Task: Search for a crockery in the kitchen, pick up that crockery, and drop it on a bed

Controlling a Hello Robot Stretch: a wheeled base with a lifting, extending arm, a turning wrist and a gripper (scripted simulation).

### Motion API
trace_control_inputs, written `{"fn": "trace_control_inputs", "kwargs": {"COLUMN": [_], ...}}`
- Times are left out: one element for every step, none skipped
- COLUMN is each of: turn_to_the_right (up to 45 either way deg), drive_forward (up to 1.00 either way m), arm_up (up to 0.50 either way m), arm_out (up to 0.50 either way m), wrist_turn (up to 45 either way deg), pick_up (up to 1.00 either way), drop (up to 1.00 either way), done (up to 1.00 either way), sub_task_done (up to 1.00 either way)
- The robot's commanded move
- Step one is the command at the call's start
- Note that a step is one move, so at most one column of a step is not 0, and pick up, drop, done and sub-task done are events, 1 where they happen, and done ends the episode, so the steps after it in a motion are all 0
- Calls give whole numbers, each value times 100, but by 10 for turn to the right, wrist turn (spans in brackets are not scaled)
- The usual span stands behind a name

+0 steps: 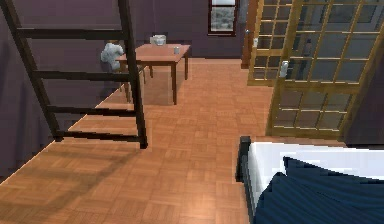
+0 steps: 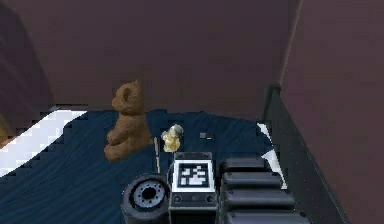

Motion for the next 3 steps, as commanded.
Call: {"fn": "trace_control_inputs", "kwargs": {"turn_to_the_right": [0,0,0], "drive_forward": [0,0,0], "arm_up": [0,0,0], "arm_out": [48,0,0], "wrist_turn": [0,450,180], "pick_up": [0,0,0], "drop": [0,0,0], "done": [0,0,0], "sub_task_done": [0,0,0]}}
